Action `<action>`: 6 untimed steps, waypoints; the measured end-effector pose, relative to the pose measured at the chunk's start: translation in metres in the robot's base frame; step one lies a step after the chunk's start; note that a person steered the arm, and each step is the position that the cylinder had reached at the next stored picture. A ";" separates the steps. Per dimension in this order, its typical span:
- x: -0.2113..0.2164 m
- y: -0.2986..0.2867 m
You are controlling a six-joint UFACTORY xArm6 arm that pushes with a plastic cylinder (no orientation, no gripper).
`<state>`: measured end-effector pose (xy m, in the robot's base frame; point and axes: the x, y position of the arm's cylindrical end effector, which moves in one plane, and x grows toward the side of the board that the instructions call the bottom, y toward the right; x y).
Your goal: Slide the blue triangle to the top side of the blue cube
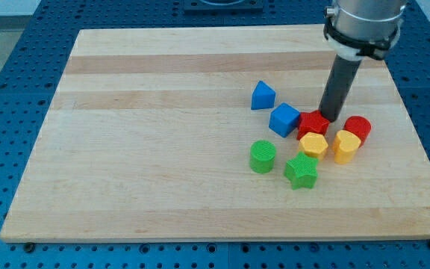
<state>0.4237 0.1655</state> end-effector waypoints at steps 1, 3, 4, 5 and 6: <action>-0.073 0.006; -0.127 -0.063; -0.127 -0.079; -0.112 -0.106; -0.109 -0.110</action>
<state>0.3151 0.0553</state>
